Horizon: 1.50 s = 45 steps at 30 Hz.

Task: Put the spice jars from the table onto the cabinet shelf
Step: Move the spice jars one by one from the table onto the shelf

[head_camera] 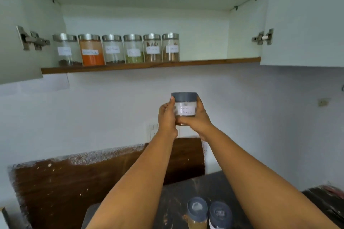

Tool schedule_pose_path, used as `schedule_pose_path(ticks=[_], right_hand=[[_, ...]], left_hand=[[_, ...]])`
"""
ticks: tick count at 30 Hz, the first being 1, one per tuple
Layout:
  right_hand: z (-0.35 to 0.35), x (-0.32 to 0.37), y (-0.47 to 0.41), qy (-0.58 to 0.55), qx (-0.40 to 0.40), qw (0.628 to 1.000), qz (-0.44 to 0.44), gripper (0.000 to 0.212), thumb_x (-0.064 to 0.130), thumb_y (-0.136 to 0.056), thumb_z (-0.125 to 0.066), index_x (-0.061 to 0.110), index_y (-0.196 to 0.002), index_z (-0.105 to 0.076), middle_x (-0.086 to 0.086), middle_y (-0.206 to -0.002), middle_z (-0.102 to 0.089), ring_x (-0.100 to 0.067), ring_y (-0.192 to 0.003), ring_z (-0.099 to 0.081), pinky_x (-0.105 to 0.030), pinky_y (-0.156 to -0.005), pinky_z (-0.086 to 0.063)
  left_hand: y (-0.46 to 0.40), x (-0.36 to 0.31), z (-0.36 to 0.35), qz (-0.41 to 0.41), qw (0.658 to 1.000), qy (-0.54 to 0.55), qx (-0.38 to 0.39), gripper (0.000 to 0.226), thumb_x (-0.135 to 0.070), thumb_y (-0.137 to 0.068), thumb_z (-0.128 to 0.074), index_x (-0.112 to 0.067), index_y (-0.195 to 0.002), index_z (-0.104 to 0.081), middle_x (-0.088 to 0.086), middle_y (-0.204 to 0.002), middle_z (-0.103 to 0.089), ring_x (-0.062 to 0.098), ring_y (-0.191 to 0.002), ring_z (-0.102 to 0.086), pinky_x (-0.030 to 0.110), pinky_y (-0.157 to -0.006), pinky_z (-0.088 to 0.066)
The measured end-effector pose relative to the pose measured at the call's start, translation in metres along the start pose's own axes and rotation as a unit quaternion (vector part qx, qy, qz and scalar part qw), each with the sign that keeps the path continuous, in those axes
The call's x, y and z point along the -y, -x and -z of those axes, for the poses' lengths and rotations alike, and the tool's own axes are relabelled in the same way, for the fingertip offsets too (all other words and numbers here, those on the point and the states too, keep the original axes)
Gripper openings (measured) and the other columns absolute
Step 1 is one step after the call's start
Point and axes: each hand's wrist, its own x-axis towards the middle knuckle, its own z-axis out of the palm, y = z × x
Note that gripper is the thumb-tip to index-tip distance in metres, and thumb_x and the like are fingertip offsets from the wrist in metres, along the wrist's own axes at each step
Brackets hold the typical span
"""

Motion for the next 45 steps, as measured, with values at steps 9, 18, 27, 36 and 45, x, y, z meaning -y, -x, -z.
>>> schedule_pose_path(ticks=[9, 18, 27, 36, 45], right_hand=[[0.059, 0.149, -0.125, -0.008, -0.063, 0.986, 0.155, 0.117, 0.033, -0.049, -0.086, 0.041, -0.146, -0.022, -0.003, -0.12, -0.057, -0.019, -0.104, -0.061, -0.037, -0.08, -0.06], [0.091, 0.14, -0.216, 0.282, -0.025, 0.957, 0.063, 0.112, 0.036, -0.063, -0.087, 0.017, -0.148, -0.017, -0.005, -0.127, -0.055, -0.026, -0.111, -0.056, -0.036, -0.093, -0.048], [0.072, 0.126, -0.269, 0.274, 0.024, 0.961, -0.023, 0.109, 0.03, -0.074, -0.083, 0.008, -0.149, -0.008, -0.014, -0.142, -0.041, -0.031, -0.128, -0.044, -0.04, -0.107, -0.037], [0.063, 0.124, -0.275, 0.363, 0.038, 0.929, -0.056, 0.125, 0.044, -0.083, -0.071, 0.007, -0.146, 0.029, -0.019, -0.158, -0.016, -0.035, -0.141, -0.028, -0.041, -0.117, -0.022], [0.061, 0.098, -0.218, 0.504, -0.138, 0.85, 0.066, 0.072, 0.061, -0.092, -0.03, 0.012, -0.144, -0.038, -0.015, -0.135, -0.052, -0.033, -0.121, -0.051, -0.042, -0.101, -0.036]], left_hand=[[-0.058, -0.142, -0.121, -0.27, 0.948, -0.167, 0.022, 0.035, -0.044, -0.097, -0.053, -0.018, -0.121, -0.053, 0.005, -0.115, -0.065, 0.02, -0.102, -0.066, 0.039, -0.086, -0.058], [-0.144, -0.109, -0.084, -0.371, 0.592, -0.694, -0.175, 0.044, -0.046, -0.1, -0.034, -0.015, -0.122, -0.055, 0.008, -0.124, -0.058, 0.026, -0.115, -0.051, 0.043, -0.101, -0.035], [-0.164, -0.095, -0.071, -0.407, 0.549, -0.698, -0.214, 0.031, -0.034, -0.097, -0.037, -0.017, -0.097, -0.063, 0.003, -0.096, -0.063, 0.022, -0.092, -0.056, 0.036, -0.081, -0.039], [-0.167, -0.093, -0.07, -0.419, 0.541, -0.696, -0.216, 0.031, -0.034, -0.098, -0.036, -0.017, -0.099, -0.063, 0.002, -0.096, -0.062, 0.021, -0.091, -0.055, 0.035, -0.08, -0.036], [-0.151, -0.102, -0.074, -0.36, 0.548, -0.737, -0.165, 0.048, -0.045, -0.103, -0.027, -0.015, -0.123, -0.058, 0.01, -0.122, -0.058, 0.029, -0.115, -0.05, 0.041, -0.093, -0.033]])
